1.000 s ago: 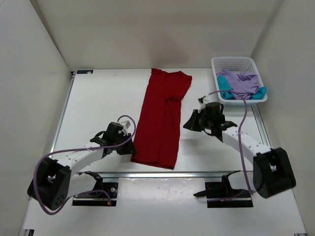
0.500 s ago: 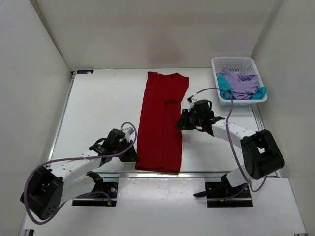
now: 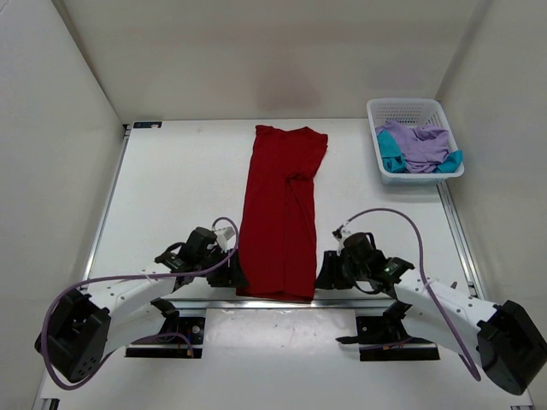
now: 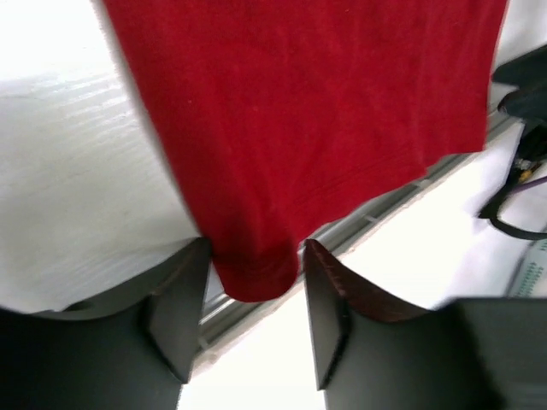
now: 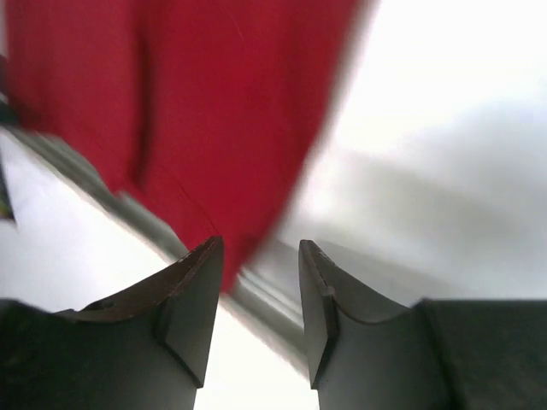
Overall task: Fold and stack the t-shirts
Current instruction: Grab the bottom of the folded rectangular tshirt with both arms
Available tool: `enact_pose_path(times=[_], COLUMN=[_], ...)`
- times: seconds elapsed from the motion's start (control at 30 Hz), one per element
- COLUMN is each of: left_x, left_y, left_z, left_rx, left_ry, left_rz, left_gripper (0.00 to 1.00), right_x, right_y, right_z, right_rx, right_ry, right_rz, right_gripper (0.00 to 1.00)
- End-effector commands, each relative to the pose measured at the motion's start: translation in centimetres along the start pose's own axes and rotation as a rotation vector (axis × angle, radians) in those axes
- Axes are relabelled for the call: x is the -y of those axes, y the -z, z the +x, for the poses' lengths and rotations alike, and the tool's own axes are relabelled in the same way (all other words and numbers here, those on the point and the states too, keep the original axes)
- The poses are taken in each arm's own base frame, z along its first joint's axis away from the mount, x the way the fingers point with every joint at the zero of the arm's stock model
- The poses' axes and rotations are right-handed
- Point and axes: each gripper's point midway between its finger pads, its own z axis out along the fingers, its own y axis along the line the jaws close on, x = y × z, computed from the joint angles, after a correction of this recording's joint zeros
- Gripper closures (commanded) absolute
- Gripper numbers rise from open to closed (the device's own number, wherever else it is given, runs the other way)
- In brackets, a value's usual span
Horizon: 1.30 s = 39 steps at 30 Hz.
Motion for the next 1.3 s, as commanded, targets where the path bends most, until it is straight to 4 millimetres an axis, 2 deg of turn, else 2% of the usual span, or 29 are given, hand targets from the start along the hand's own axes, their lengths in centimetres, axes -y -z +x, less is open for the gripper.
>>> enact_pose_path(times=[0.0, 0.13, 0.2, 0.43, 0.5, 0.53, 0.67, 0.73, 0.77, 0.8, 0.83, 0.87, 0.93, 0.97, 1.07, 1.1, 1.13, 1.2, 1.23, 1.27], left_x=[-1.1, -1.5, -1.5, -0.7, -1.0, -1.1, -1.3, -1.4, -0.3, -0.4, 0.7, 0.6, 3.3, 4.3, 4.8, 4.4, 4.4, 4.0, 3.9, 3.5], left_y=[-0.2, -0.4, -0.5, -0.5, -0.4, -0.4, -0.1, 0.2, 1.1, 1.2, 1.6, 2.0, 3.3, 3.9, 4.4, 4.0, 4.1, 3.5, 3.1, 2.3], left_z=[1.6, 2.1, 2.0, 2.3, 2.4, 2.5, 3.2, 3.6, 3.9, 4.3, 3.8, 4.0, 1.2, -1.1, -6.3, -7.7, -9.6, -13.0, -15.4, -16.5], left_rx=[-0.052, -0.059, -0.058, -0.083, -0.075, -0.076, -0.103, -0.113, -0.139, -0.154, -0.153, -0.176, -0.139, -0.086, 0.013, 0.029, 0.073, 0.146, 0.196, 0.203], left_ry=[-0.005, -0.001, 0.003, -0.021, -0.018, -0.011, -0.037, -0.028, -0.032, -0.033, -0.036, -0.015, -0.038, -0.055, -0.077, -0.067, -0.072, -0.039, -0.019, 0.006], left_rz=[-0.030, -0.034, -0.033, -0.020, -0.024, -0.028, -0.037, -0.028, -0.002, -0.008, 0.026, 0.022, 0.079, 0.079, 0.046, 0.033, 0.015, -0.001, -0.019, -0.038], left_gripper=[0.43, 0.53, 0.57, 0.74, 0.80, 0.83, 0.93, 0.97, 1.00, 1.00, 1.00, 1.00, 1.00, 1.00, 1.00, 1.00, 1.00, 1.00, 1.00, 1.00], right_x=[0.6, 0.7, -0.4, -1.4, -1.6, -1.7, -1.4, -2.3, -4.4, -4.0, -5.3, -5.9, -6.3, -6.4, -5.7, -5.4, -4.5, -3.3, -3.0, -2.5], right_y=[0.4, 0.3, 0.3, -0.6, -0.7, -0.7, -0.8, -0.5, 0.4, 0.5, 1.0, 1.4, 2.1, 2.3, 2.8, 3.2, 2.8, 2.9, 2.8, 2.6], right_z=[2.0, 3.1, 3.0, 3.7, 3.6, 3.7, 4.1, 4.1, 4.5, 5.0, 4.7, 4.5, 2.7, 0.6, -5.0, -7.9, -8.7, -12.9, -14.8, -16.5], right_rx=[-0.021, -0.032, -0.036, -0.073, -0.075, -0.081, -0.085, -0.099, -0.126, -0.146, -0.141, -0.146, -0.123, -0.080, 0.016, 0.084, 0.079, 0.159, 0.189, 0.208], right_ry=[-0.109, -0.151, -0.149, -0.143, -0.137, -0.132, -0.123, -0.106, -0.056, -0.063, -0.028, -0.004, 0.014, 0.032, 0.062, 0.082, 0.086, 0.104, 0.100, 0.094], right_rz=[0.009, -0.029, -0.075, -0.109, -0.114, -0.120, -0.109, -0.122, -0.134, -0.113, -0.130, -0.120, -0.107, -0.110, -0.109, -0.093, -0.061, -0.046, -0.043, -0.038], right_gripper=[0.61, 0.61, 0.61, 0.62, 0.70, 0.80, 0.96, 1.00, 1.00, 1.00, 1.00, 0.99, 0.99, 1.00, 1.00, 1.00, 1.00, 1.00, 1.00, 1.00])
